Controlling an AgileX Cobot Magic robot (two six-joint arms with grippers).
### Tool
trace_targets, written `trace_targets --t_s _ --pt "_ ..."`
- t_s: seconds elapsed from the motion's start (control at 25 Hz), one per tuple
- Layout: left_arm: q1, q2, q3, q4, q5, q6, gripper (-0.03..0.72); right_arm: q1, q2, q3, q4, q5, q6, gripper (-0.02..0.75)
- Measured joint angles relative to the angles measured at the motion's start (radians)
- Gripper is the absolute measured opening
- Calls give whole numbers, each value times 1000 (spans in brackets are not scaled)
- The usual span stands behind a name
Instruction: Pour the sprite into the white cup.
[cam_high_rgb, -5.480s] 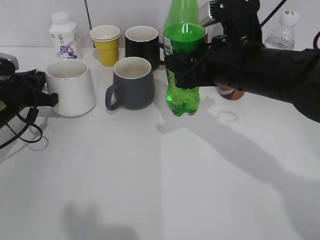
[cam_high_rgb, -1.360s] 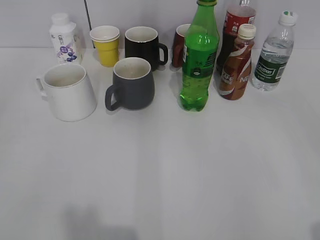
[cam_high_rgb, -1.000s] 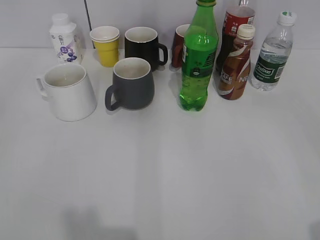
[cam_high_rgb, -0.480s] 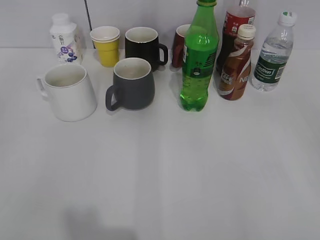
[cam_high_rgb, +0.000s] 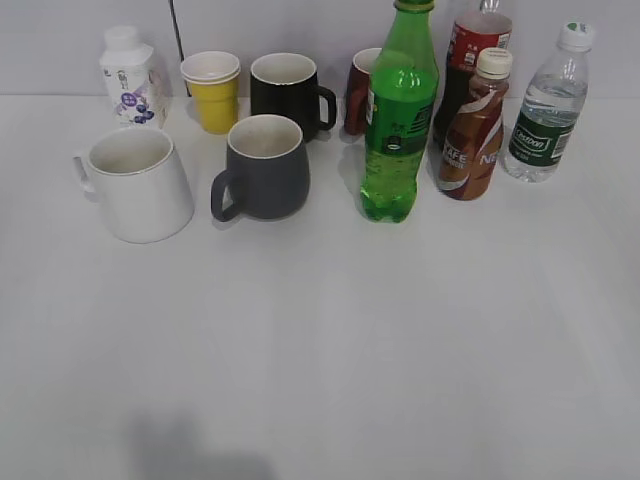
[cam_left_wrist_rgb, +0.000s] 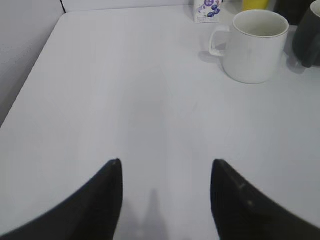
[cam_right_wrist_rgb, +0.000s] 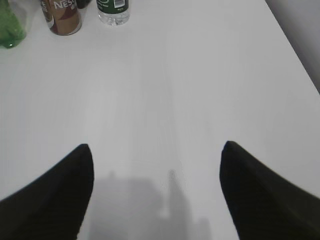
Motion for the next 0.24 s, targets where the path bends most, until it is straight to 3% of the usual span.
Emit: trace_targets --t_s 0.24 --pt "0 0 0 0 0 0 391 0 0 0 0 0 0 587"
